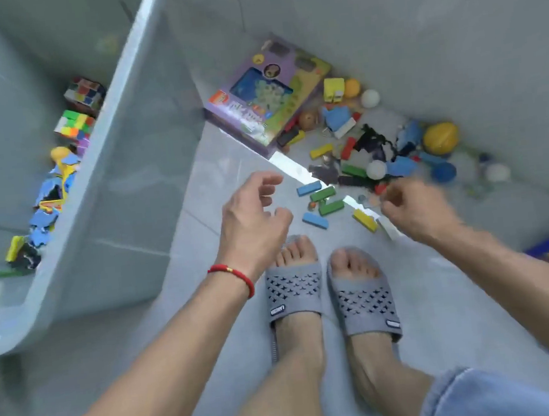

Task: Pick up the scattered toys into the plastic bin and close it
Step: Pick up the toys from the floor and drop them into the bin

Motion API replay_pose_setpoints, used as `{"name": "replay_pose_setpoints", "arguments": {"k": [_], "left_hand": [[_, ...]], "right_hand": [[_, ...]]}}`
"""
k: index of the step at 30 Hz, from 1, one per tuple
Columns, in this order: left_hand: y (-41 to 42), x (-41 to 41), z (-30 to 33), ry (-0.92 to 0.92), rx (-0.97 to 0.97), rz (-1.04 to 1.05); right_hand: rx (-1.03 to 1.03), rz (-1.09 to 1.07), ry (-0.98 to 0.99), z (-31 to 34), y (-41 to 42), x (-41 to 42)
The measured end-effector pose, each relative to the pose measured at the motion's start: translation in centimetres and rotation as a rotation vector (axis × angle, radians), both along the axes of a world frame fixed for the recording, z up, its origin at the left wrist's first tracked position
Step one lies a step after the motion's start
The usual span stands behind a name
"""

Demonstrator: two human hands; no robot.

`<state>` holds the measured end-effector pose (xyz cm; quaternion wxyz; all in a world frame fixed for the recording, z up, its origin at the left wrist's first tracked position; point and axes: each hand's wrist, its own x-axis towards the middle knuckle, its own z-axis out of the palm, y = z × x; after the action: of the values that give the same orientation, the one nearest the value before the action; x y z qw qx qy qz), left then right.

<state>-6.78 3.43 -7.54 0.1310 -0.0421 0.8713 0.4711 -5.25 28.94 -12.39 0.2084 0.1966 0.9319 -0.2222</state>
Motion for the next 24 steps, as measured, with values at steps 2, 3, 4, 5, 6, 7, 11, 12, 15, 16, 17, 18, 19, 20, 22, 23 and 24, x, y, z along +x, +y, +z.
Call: {"name": "replay_pose_setpoints", "arguments": {"k": [2,3,4,5,6,7,11,12,15,16,17,18,19,20,22,23,24], "left_hand": [[1.9,-0.3,-4.3,-0.036,-0.124,-0.147],[2.5,-0.6,-6.3,-0.046,-0.183,-0.199],[3.0,-0.9,-7.9,-0.051,-0.242,-0.235],[3.4,-1.2,-9.3,-0.044,-0.298,-0.262],[3.7,-1.4,-10.4,-0.023,-0.346,-0.283],[4.0,-1.6,-11.2,0.009,-0.38,-0.303],[4.5,-1.5,-13.1,0.086,-0.399,-0.389],[4.7,-1.3,-13.4,0.09,-0.405,-0.421],[5.3,-1.2,-13.9,0.138,-0.436,-0.477],[5.5,-1.3,-13.8,0.169,-0.452,-0.498],[5.8,-1.5,-13.7,0.203,-0.473,-0.527],[5.9,-1.7,-13.6,0.233,-0.498,-0.557],[6.0,-1.9,-13.6,0.253,-0.521,-0.585],[5.9,-2.1,-13.6,0.266,-0.538,-0.606],[5.6,-2.2,-13.9,0.295,-0.554,-0.632],[5.4,-2.2,-14.1,0.309,-0.553,-0.64],[5.2,-2.2,-14.3,0.321,-0.547,-0.642]], "right_hand": [[0.054,-0.075,0.017,-4.0,1.8,2.7],[0.088,-0.074,0.028,-5.7,2.1,3.7],[0.125,-0.05,0.042,-6.9,1.9,4.4],[0.157,-0.017,0.073,-8.1,1.7,4.9],[0.176,0.018,0.12,-9.1,1.4,5.1],[0.186,0.046,0.173,-9.8,1.1,5.2],[0.142,0.01,0.306,-10.6,1.0,5.2],[0.111,0.003,0.34,-10.1,1.0,5.2],[0.019,0.153,0.402,-9.0,0.3,4.4],[-0.006,0.213,0.383,-8.8,0.0,4.0],[-0.035,0.241,0.353,-8.8,-0.3,3.6],[-0.043,0.267,0.311,-9.1,-0.5,3.3],[-0.009,0.304,0.29,-9.5,-0.5,3.1],[0.047,0.352,0.297,-9.8,-0.7,3.0],[0.118,0.437,0.321,-10.8,-0.6,3.3],[0.106,0.431,0.32,-11.1,-0.5,3.4],[0.102,0.426,0.324,-11.1,-0.4,3.5]]}}
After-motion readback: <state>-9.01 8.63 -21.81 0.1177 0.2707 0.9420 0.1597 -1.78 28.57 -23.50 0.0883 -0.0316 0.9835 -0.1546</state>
